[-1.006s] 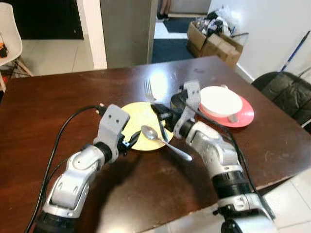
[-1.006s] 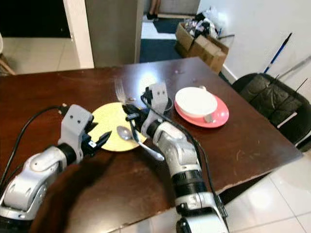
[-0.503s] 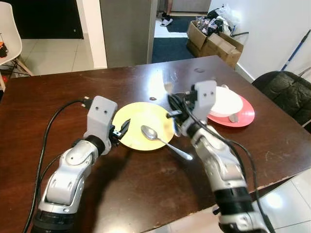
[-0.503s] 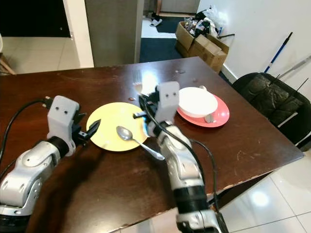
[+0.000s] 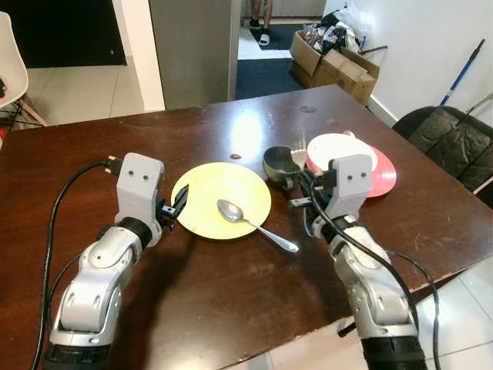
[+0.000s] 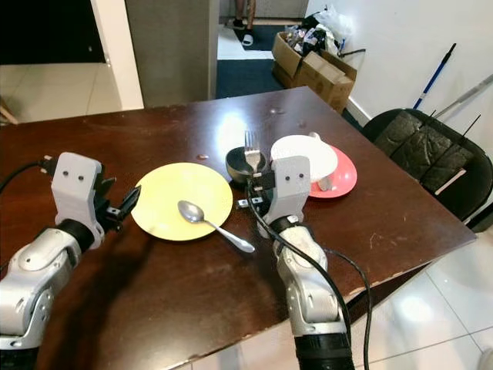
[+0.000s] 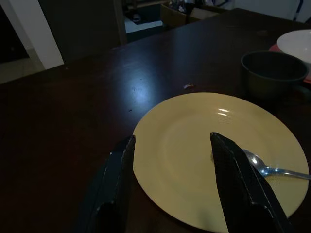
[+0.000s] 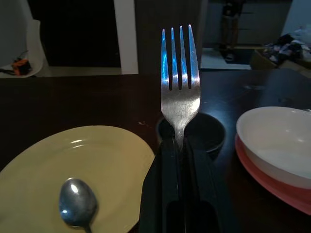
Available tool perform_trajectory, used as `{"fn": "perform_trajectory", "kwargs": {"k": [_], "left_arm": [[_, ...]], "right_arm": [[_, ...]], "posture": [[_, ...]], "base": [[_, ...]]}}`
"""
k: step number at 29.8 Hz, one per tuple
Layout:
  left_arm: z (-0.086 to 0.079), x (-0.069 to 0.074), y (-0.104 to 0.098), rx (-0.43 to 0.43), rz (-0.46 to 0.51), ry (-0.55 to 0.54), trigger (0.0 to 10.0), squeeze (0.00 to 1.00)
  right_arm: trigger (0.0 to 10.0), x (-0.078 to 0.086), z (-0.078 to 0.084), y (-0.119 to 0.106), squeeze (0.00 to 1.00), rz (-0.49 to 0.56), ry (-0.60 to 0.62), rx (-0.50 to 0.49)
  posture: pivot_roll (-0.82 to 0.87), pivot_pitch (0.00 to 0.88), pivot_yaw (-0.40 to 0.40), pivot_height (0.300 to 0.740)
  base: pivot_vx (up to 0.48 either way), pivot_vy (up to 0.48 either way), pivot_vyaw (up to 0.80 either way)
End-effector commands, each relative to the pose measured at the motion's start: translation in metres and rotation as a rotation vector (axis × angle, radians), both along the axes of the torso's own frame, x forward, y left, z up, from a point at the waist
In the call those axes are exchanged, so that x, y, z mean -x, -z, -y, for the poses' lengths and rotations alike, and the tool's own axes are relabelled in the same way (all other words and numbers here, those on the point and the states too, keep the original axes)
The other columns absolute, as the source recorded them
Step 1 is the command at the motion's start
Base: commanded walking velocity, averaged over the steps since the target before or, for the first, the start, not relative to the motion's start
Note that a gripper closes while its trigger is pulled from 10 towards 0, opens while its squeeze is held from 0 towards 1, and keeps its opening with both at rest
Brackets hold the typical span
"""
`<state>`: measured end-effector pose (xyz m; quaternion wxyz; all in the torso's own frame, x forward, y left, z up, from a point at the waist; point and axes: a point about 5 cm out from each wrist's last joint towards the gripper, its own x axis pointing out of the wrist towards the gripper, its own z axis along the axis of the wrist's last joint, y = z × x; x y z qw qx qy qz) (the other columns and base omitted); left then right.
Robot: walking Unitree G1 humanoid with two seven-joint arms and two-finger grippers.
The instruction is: Setting the table
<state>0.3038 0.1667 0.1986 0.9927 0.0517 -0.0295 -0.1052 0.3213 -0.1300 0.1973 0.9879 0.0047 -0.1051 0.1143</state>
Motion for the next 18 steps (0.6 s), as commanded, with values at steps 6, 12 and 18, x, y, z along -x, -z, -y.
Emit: {"fn": "perform_trajectory", "kwargs": {"k": [6, 12, 18], "left_arm": [[-0.0044, 0.0032, -0.0046, 0.03, 0.045, -0.026, 10.0, 0.0], [-0.0065, 0.0044, -0.0021, 0.002, 0.043, -0.051, 10.0, 0.0], [-0.0058, 0.0042, 0.0039, 0.007, 0.025, -0.06, 10.0, 0.0]], "right_arm": [[10.0, 0.0023, -0.0003, 0.0014, 0.0, 0.005, 0.022, -0.005], [10.0, 0.0028, -0.0043, 0.0084, 0.0, -0.017, 0.03, -0.025], [10.0, 0.0025, -0.0068, 0.0071, 0.0, -0.01, 0.033, -0.037]], "posture": [[0.03, 0.031, 0.078, 0.74], [0.04, 0.023, 0.078, 0.74], [0.03, 0.018, 0.074, 0.74]], "base": [[0.0, 0.0, 0.0], [0.0, 0.0, 0.0], [0.0, 0.0, 0.0]]}}
